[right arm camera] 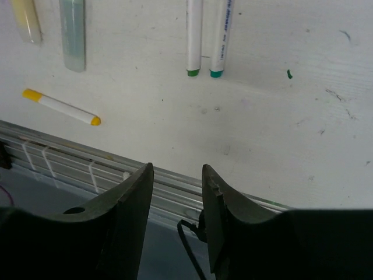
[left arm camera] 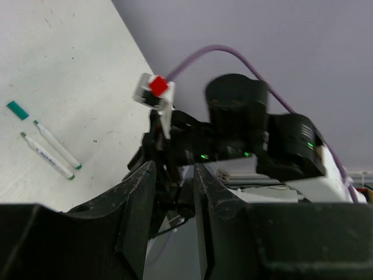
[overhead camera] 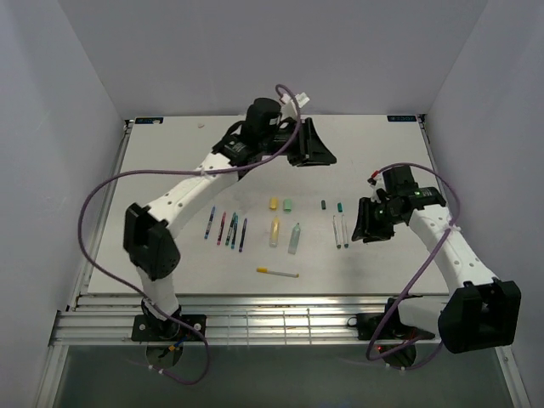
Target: Open the pen caps
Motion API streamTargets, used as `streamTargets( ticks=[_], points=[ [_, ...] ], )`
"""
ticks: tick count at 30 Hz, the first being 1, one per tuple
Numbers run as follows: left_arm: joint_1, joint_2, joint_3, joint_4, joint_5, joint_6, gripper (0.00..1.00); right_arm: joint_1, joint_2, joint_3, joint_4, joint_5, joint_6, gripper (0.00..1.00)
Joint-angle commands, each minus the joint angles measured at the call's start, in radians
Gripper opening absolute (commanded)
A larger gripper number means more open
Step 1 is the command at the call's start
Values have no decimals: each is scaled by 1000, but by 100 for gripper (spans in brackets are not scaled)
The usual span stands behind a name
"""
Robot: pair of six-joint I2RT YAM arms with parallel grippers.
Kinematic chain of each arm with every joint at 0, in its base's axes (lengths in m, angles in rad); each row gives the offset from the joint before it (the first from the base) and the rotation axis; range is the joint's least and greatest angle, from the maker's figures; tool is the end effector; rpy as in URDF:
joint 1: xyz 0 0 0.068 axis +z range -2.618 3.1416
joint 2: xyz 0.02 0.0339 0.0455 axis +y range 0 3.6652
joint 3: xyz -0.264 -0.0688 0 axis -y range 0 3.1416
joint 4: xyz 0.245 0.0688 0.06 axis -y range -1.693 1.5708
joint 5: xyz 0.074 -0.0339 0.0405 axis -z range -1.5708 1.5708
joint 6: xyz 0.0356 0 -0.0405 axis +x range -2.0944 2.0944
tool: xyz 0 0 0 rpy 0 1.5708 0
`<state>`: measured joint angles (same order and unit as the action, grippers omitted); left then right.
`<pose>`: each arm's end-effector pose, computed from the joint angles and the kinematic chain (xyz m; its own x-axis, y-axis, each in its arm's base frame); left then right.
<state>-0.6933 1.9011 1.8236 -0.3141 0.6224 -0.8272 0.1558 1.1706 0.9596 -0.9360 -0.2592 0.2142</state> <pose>0.3326 -0.3033 0.3648 -0.8860 -0.0414 -0.4619 0.4160 0.3694 -0.8309 0.2099 0.0422 0.2652 -0.9339 0.0613 -0.3522 -0.0569 0.9472 0.3157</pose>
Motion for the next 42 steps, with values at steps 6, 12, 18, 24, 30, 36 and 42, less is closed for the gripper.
streamTargets(
  ticks=[6, 12, 18, 24, 30, 36, 42],
  points=[
    [187, -505, -429, -241, -183, 129, 46, 353, 187, 91, 117, -42, -62, 53],
    [216, -730, -465, -416, -381, 181, 61, 523, 328, 103, 238, -190, -94, 62],
    [224, -777, -512, -460, -319, 168, 62, 669, 448, 154, 278, -92, -108, 62],
    [225, -778, -501, -480, -311, 174, 61, 732, 558, 199, 292, 0, -133, 55],
    [227, -783, -511, -488, -311, 175, 62, 791, 626, 234, 305, 113, -142, 52],
    [229, -772, -512, -490, -302, 175, 62, 833, 653, 234, 315, 161, -142, 48],
    [235, -772, -506, -496, -308, 183, 62, 898, 661, 211, 322, 192, -115, 46]
  ],
)
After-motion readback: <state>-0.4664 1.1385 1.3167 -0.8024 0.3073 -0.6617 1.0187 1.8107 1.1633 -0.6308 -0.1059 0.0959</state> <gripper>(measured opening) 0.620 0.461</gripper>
